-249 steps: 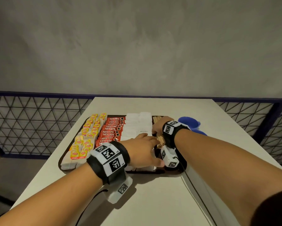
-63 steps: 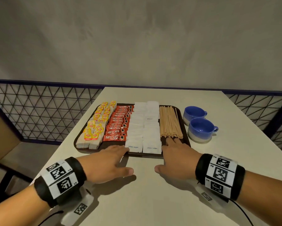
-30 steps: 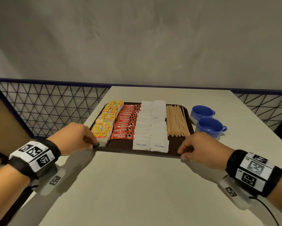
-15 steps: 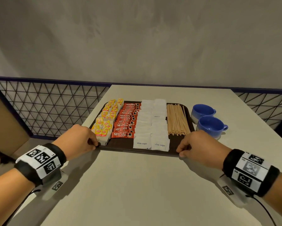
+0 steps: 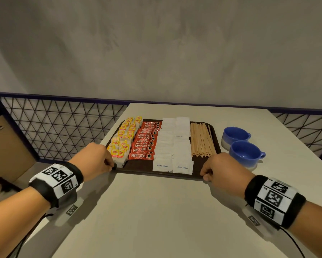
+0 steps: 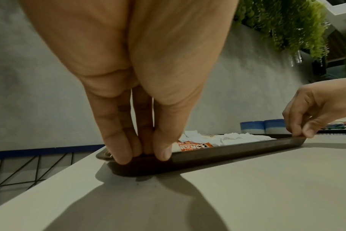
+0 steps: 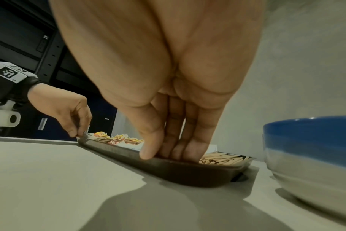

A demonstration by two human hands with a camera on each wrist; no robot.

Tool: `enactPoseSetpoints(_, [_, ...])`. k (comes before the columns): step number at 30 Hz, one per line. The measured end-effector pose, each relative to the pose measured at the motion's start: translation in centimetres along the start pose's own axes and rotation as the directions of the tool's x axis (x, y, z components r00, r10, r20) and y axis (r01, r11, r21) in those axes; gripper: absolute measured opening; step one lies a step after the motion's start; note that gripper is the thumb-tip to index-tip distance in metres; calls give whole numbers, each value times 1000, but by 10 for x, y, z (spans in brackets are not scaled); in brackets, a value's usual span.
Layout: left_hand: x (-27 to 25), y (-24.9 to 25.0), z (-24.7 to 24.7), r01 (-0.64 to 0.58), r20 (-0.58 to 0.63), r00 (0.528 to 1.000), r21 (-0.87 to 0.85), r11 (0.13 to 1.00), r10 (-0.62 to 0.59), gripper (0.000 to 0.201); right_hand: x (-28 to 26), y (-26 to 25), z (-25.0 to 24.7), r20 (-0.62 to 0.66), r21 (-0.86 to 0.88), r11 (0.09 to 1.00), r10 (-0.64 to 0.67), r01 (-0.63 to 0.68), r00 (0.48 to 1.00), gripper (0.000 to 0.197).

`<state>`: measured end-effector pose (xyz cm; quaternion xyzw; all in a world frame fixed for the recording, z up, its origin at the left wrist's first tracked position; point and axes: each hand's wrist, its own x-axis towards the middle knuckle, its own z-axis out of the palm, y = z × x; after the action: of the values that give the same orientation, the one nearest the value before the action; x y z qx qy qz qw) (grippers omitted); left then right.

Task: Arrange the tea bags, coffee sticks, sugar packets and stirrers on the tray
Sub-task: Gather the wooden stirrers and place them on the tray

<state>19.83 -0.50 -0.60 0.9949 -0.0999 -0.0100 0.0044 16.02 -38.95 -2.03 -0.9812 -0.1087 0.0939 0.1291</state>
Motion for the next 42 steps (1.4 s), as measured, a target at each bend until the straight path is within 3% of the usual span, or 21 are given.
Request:
enactPoseSetpoints(5, [30,-11,-4,54,7,999,-50,997,-54,11,28,-8,-5,27,-57,998,22,-21,999,21])
enactPoseSetpoints(9, [59,-20,-7,77,4,997,-60,995,-77,10,47,-17,-14,-50,-163,987,-5,-4,999,16])
enactPoseSetpoints(21, [131,-38,-7,107,-23,994,-38,993,-108,11,153,-15,-21,39,-226,959,186,-173,982,29])
enactPoseSetpoints(25, [145,-41,-6,114,-39,992,-58,992,-116,11,178,-8,-20,-10,-228,957,182,-179,983,26])
enactPoseSetpoints(30, [163,-40,-8,122,-32,992,-55,991,-124,11,188,-10,-27,-24,-193,959,209,-210,978,30])
enactPoseSetpoints(35, [175,-40,-7,144,-37,989,-70,987,-146,10,175,-12,-35,-167,-132,976,153,-176,974,24])
enactPoseSetpoints(42, [181,-37,-4,172,-43,983,-89,981,-176,10,193,-15,-42,-54,-152,965,208,-214,977,32])
